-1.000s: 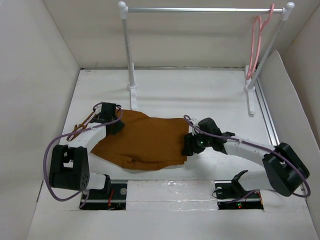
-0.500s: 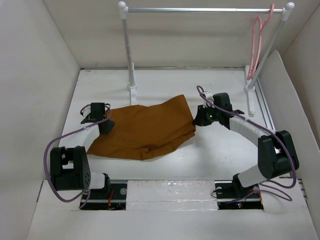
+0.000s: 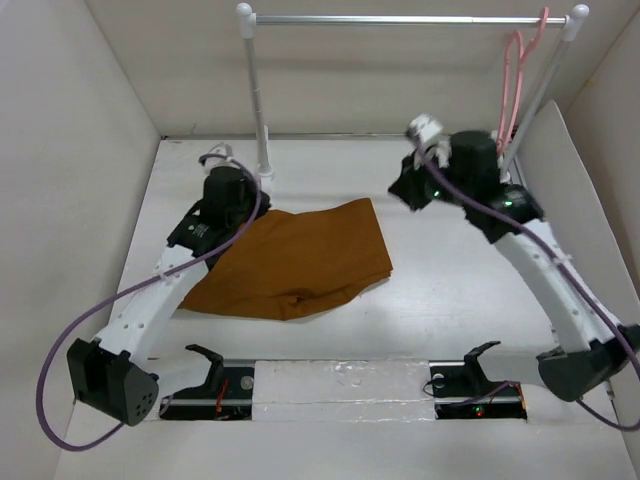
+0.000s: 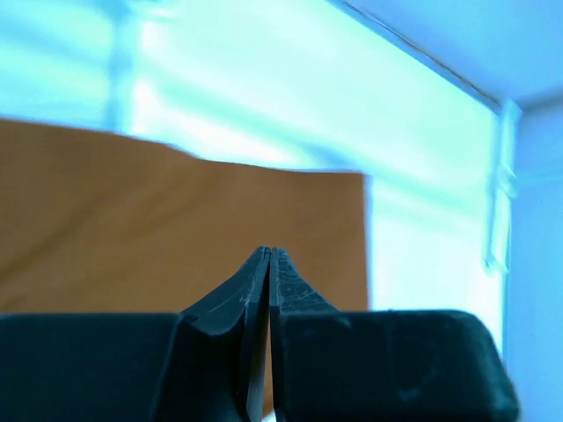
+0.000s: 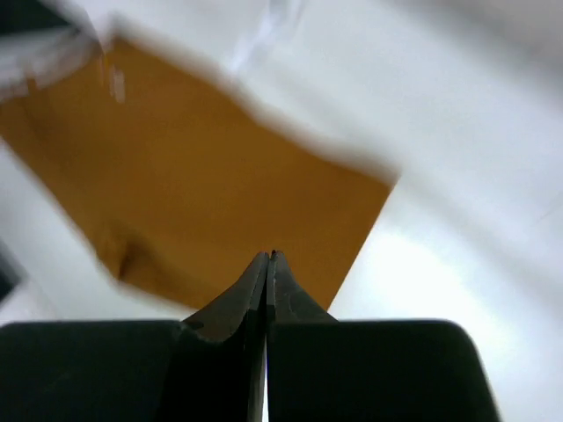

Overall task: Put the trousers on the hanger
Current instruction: Fold the trousers at the center of the board, then pick up the hanger from the clothesline.

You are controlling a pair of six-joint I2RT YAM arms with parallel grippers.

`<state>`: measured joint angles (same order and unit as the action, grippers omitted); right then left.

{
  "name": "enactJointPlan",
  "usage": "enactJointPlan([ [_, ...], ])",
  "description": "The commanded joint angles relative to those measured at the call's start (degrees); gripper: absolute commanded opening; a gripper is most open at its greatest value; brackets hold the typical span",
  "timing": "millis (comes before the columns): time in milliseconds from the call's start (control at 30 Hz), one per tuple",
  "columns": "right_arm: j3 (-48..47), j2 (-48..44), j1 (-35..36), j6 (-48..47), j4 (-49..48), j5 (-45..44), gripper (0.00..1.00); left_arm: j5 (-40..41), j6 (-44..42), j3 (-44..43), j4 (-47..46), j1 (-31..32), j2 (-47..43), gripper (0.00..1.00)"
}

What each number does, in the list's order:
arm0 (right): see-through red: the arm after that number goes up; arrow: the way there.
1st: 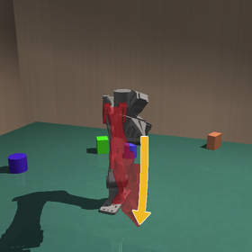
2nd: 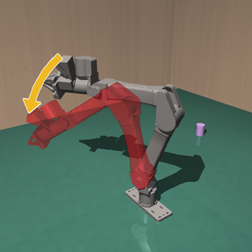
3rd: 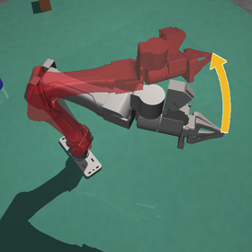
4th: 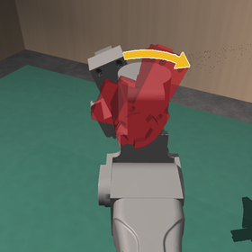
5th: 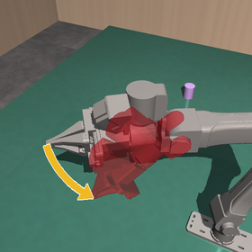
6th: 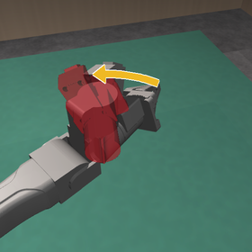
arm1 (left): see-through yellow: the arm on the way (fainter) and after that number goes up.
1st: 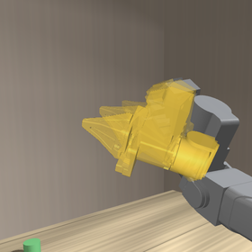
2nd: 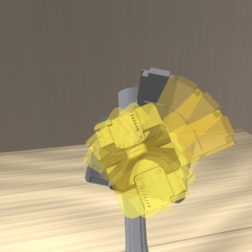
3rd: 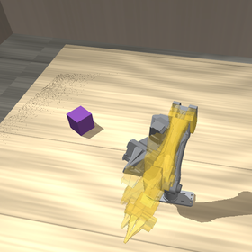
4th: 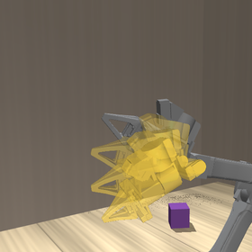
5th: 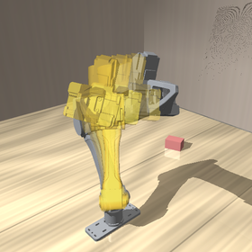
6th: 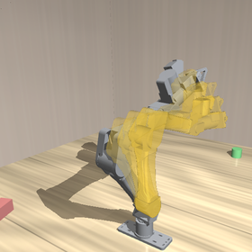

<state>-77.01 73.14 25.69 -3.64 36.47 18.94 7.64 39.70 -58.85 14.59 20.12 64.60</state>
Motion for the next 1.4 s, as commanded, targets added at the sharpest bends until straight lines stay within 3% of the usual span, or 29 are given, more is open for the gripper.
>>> enactJointPlan([
  [0, -18.4, -4.1, -2.5, -3.1, 2.7, -8.6, 0.00, 1.9, -4.5, -8.0, 0.3, 11.4, 4.8, 0.00],
  [100, -31.3, -0.6, -10.9, -3.7, 6.8, -15.2, 0.04, 5.2, -5.1, -13.7, 1.6, 18.8, 9.1, 0.00],
  [133, -34.0, 1.9, -13.3, -4.3, 7.9, -18.1, 0.18, 5.4, -4.2, -14.1, 1.5, 22.1, 9.7, 0.00],
  [167, -36.7, 3.1, -15.5, -4.4, 11.0, -20.6, 0.50, 4.7, -3.9, -13.3, 0.8, 23.5, 9.8, 0.00],
  [233, -40.8, 4.2, -21.2, -5.4, 11.7, -25.3, 0.76, 2.7, -3.3, -11.1, -2.4, 25.0, 9.0, 0.03],
  [300, -41.6, 5.9, -28.4, -5.8, 11.3, -24.5, 0.82, -1.6, -2.2, -6.7, -5.3, 25.5, 7.6, 0.09],
  [400, -44.5, 11.0, -36.4, -5.4, 11.9, -15.0, 0.85, -4.0, -1.3, -1.4, -6.6, 25.5, 6.0, 0.14],
  [500, -46.6, 15.3, -37.9, -5.1, 11.8, -10.6, 0.85, -4.3, -1.1, 1.5, -6.2, 25.5, 4.8, 0.17],
  [567, -45.9, 16.6, -38.4, -5.0, 10.3, -7.8, 0.84, -4.8, -1.2, 3.0, -6.2, 25.5, 4.3, 0.19],
  [600, -44.5, 17.5, -38.4, -4.7, 9.0, -8.9, 0.77, -4.9, -1.0, 3.8, -6.0, 25.5, 4.3, 0.19],
  [700, -41.6, 17.3, -38.4, -4.5, 7.4, -9.3, 0.70, -4.9, -0.9, 4.1, -5.7, 25.5, 4.2, 0.20],
  [800, -37.3, 16.2, -39.1, -3.7, 4.9, -9.0, 0.52, -4.7, -0.4, 4.3, -5.4, 25.5, 3.9, 0.23],
  [967, -34.6, 16.7, -39.6, -3.7, 3.6, -8.3, 0.49, -5.0, -0.2, 3.4, -5.4, 25.5, 4.0, 0.28],
  [1000, -34.6, 16.9, -40.1, -3.6, 3.8, -8.1, 0.43, -5.0, -0.2, 3.1, -5.3, 25.5, 4.0, 0.28],
  [1033, -34.5, 17.3, -40.1, -3.7, 3.7, -8.2, 0.25, -4.7, -0.1, 2.4, -5.0, 25.5, 4.2, 0.28],
  [1067, -33.7, 16.3, -40.1, -3.7, 2.0, -8.1, 0.00, -4.7, 0.1, 1.0, -4.1, 25.5, 4.4, 0.33],
  [1100, -33.6, 16.3, -40.1, -3.7, 1.9, -8.1, 0.00, -4.7, 0.1, 1.0, -4.0, 25.5, 4.4, 0.33],
  [1233, -32.1, 12.6, -39.6, -3.7, -3.1, -10.1, 0.00, -6.2, -0.6, -3.4, -2.7, 25.5, 5.1, 0.49],
  [1367, -33.1, 9.0, -38.2, -4.7, -6.2, -14.2, 0.00, -7.4, -1.6, -13.7, -0.1, 25.5, 7.5, 0.55],
])
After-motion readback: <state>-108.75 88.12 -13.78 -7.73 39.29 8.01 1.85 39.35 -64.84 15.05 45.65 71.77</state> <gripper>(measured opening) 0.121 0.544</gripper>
